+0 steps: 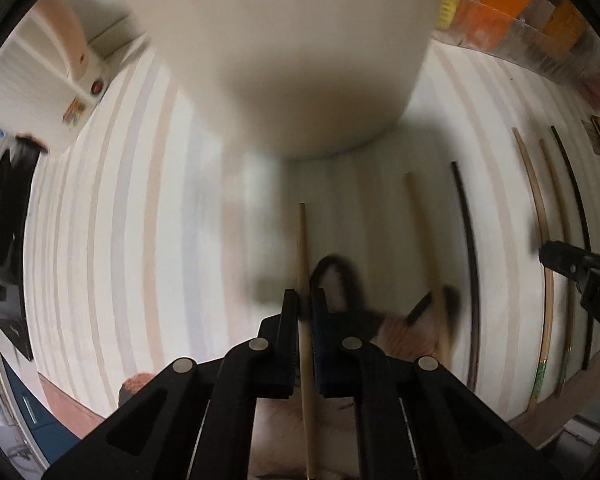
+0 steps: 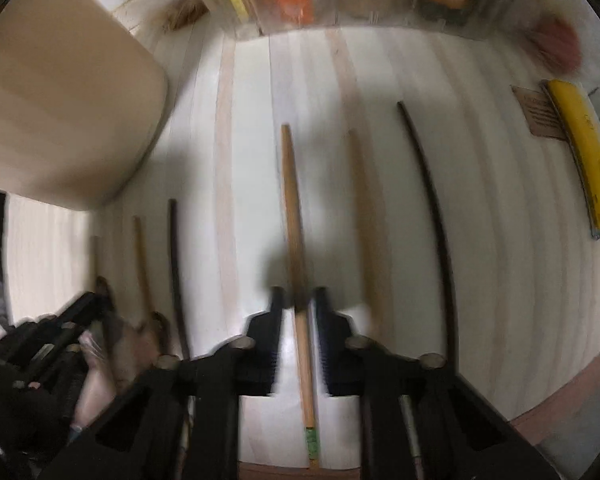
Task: Organize utensils
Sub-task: 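Grasp a wooden chopstick with the left tool while the right tool grasps a green-tipped wooden chopstick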
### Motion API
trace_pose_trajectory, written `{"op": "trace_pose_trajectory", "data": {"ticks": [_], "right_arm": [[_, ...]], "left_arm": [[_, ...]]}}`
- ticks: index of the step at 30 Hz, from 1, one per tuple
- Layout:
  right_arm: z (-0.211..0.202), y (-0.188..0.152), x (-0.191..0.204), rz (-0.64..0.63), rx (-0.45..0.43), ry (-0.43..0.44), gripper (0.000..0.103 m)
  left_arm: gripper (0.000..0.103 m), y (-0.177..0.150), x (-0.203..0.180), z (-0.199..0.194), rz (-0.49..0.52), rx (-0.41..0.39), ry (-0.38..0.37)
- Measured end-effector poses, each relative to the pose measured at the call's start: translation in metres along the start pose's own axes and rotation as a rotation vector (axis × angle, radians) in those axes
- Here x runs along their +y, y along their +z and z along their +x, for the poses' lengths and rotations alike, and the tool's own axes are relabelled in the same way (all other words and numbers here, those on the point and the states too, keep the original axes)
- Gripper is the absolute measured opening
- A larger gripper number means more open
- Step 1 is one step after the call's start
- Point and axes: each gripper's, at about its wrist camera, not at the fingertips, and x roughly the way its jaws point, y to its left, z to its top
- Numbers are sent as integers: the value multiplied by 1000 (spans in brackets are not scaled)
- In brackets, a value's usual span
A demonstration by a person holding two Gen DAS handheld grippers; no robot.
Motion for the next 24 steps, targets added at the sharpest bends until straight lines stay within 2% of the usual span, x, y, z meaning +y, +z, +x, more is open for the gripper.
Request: {"op": "trace_pose_trajectory", "data": {"ticks": [8, 12, 16, 24], "right_arm": [[-1, -41, 1, -16, 113, 17, 7], [2, -37, 2, -12, 158, 20, 7], [11, -19, 3, -41, 211, -14, 7], [15, -12, 11, -82, 241, -51, 8]], "left_arm": [[7, -16, 45, 0, -116, 49, -103], [10, -15, 58, 0, -84, 54, -112], [15, -14, 57, 2, -71, 65, -109], [23, -27, 30, 6, -57, 65, -98]]}}
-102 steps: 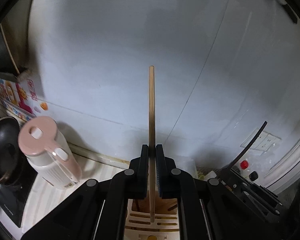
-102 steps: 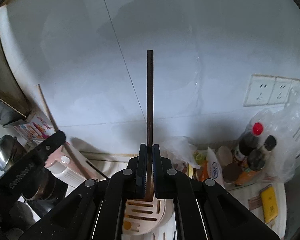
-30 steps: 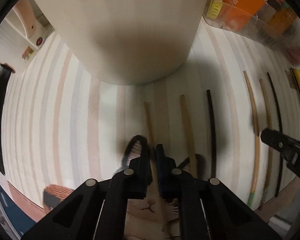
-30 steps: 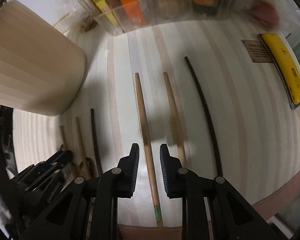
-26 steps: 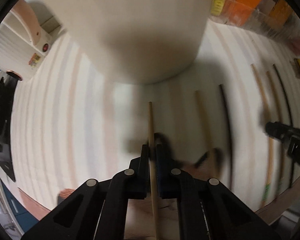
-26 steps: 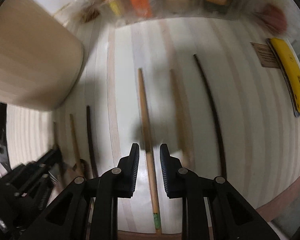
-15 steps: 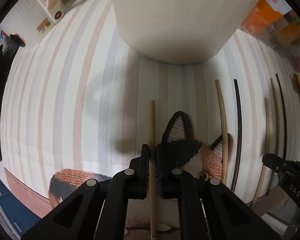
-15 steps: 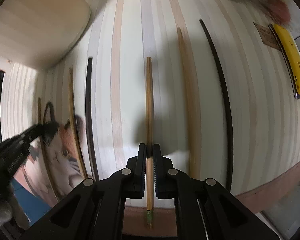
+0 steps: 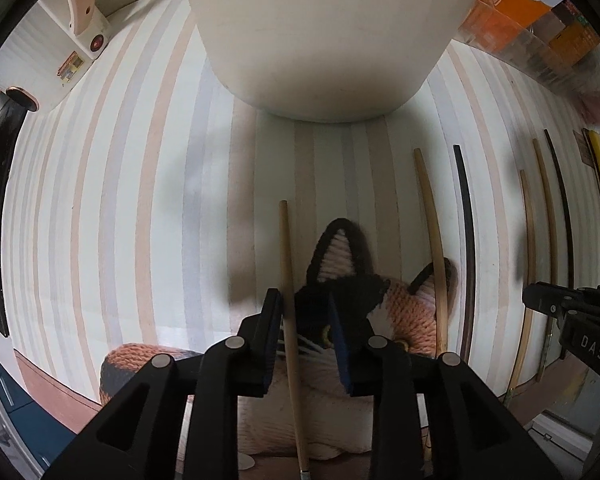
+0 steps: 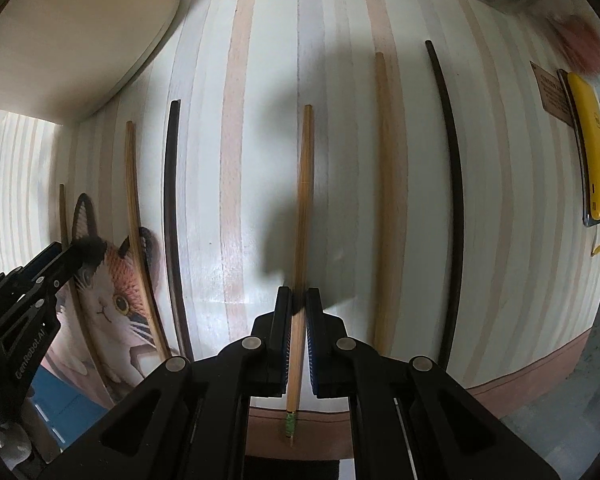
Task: Organize utensils
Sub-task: 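Grasp a wooden chopstick with the left tool while the right tool grasps a green-tipped wooden chopstick, then lift both held chopsticks and carry them over the beige holder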
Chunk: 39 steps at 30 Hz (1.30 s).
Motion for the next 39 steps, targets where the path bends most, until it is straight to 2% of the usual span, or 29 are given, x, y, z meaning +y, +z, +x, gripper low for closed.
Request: {"op": "trace_pose_trajectory", "data": {"ticks": [6, 9, 10, 11, 13, 17, 23, 34, 39], "right_arm": [[1, 9, -4, -20, 7, -11, 8], [6, 4, 10, -31, -2, -38, 8], [6, 1, 15, -31, -6, -45, 8], [6, 0, 17, -26, -13, -48, 8], [8, -6, 23, -12, -41, -45, 7], [4, -18, 21, 17, -96, -23, 7], [-29, -31, 26, 21, -235, -5, 7], [-99, -45, 18, 44, -434, 57, 7], [-125, -38, 19, 40, -506, 85, 7]], "left_arm": [[23, 4, -30, 9, 8, 3, 18], [21, 12, -37, 5, 3, 5, 20], [16, 15, -36, 5, -3, 3, 21], [4, 15, -36, 5, -12, -3, 26], [4, 18, -24, 0, -24, -8, 43], [4, 15, -16, -15, -41, -65, 75], [4, 13, -7, -53, -77, -168, 90], [4, 2, 19, -126, -140, -342, 60], [4, 5, 34, -154, -149, -412, 42]]}}
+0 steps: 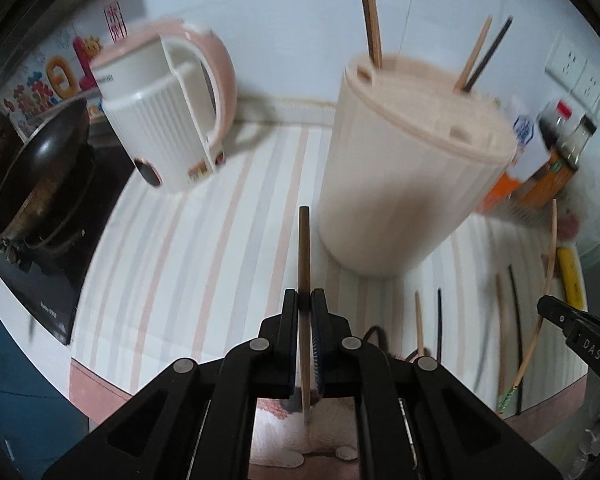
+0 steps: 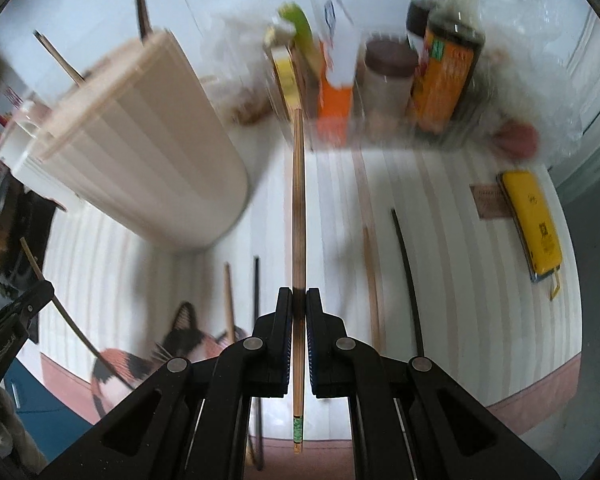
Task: Organize utensils
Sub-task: 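Lift both held chopsticks and carry them over the beige holder, then lower both chopsticks into the holder and open both tools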
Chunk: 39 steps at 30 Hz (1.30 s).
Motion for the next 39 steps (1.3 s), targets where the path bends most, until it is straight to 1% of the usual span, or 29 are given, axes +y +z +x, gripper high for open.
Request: {"op": "trace_pose_trajectory", "data": {"ticks": [8, 13, 16, 22, 26, 29, 33, 36, 39], "right_arm": [[-28, 25, 15, -15, -99, 32, 7], [-46, 46, 26, -21, -154, 62, 7], [-59, 59, 33, -21, -188, 93, 7], [-99, 97, 48, -14, -282, 175, 7], [-121, 130, 59, -12, -353, 216, 7], [-128, 158, 66, -5, -402, 249, 7], [-130, 185, 76, 0, -448, 278, 7], [-127, 199, 83, 1, -486, 281, 7], [-115, 211, 90, 2, -514, 279, 7]], "left_arm": [[4, 31, 18, -40, -44, -126, 17], [4, 52, 30, -64, -74, -195, 18], [4, 66, 37, -88, -87, -242, 12], [4, 104, 37, -146, -94, -351, -39], [4, 131, 29, -171, -88, -393, -98], [4, 150, 22, -182, -86, -424, -130], [4, 170, 11, -184, -80, -451, -150], [4, 183, 0, -172, -73, -446, -159], [4, 191, -10, -151, -66, -415, -172]]}}
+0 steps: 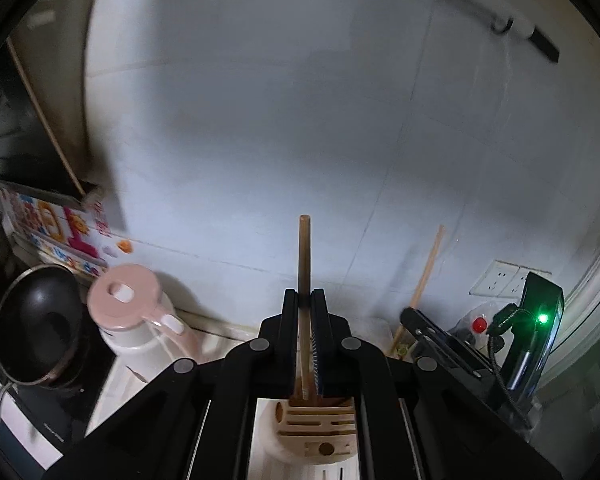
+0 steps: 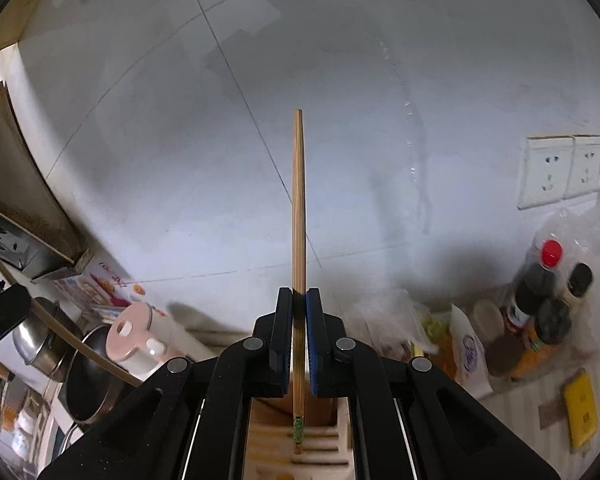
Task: Organize utensils
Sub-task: 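Lower both chopsticks into the holder and open both tools, then move both open tools back down to the chopstick row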
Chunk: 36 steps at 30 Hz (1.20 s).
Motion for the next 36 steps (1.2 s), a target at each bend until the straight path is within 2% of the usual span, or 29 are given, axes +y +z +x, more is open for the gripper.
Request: {"op": "trace_pose_trajectory", "data": {"ticks": [6, 11, 15, 18, 19, 20, 22, 24, 28, 31, 36], "right_arm": [[27, -11, -3, -27, -51, -32, 7], [42, -26, -11, -56, -49, -42, 7], [46, -33, -11, -98, -2, -33, 7], [39, -29, -12, -86, 34, -13, 10], [33, -26, -13, -82, 41, -13, 21], [29, -25, -14, -77, 43, -12, 34], [11, -18, -18, -54, 43, -9, 40], [-4, -14, -22, -30, 44, -6, 41], [-36, -17, -34, 3, 53, -56, 53], [-57, -31, -46, 30, 76, -127, 61], [-74, -74, -77, 80, 129, -160, 78]], "left_arm": [[4, -17, -7, 49, 32, 82, 24], [4, -31, 0, 77, 33, 154, 37], [7, -31, 7, 77, -7, 193, 40], [12, -27, 8, 62, -16, 175, 40], [25, -26, 8, 56, -8, 163, 54], [51, -25, 8, 50, -6, 154, 68], [80, -24, 13, 40, -15, 136, 87], [81, -26, 19, 27, -15, 112, 104], [103, -41, 30, 16, 6, 127, 158], [103, -64, 40, 12, 2, 155, 184], [103, -117, 48, 28, 8, 251, 208]]}}
